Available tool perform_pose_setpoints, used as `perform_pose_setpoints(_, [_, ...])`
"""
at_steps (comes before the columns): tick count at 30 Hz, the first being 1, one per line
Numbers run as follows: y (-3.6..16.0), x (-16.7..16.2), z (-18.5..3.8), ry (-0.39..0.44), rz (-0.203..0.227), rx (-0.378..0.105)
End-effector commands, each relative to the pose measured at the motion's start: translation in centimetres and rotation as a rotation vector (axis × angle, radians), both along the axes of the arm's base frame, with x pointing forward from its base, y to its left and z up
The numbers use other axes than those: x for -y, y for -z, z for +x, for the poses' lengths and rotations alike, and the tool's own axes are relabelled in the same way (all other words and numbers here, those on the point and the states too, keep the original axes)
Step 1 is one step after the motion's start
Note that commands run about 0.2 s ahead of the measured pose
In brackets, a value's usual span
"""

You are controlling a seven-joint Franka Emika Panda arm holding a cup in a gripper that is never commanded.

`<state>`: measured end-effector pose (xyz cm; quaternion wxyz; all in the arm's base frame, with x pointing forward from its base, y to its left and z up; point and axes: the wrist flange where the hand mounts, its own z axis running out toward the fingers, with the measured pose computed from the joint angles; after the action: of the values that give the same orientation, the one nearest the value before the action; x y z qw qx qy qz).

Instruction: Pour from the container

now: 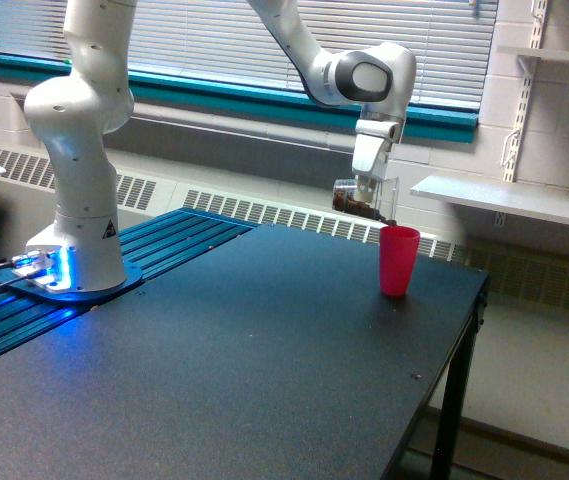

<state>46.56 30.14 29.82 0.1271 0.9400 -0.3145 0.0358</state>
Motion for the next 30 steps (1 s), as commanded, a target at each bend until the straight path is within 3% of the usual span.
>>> perform_pose_setpoints(1, [0.2, -0.5, 0.1, -0.030, -0.010, -0.017])
perform_pose_setpoints(30, [0.2, -1.8, 0.4, -0.066, -0.038, -0.048])
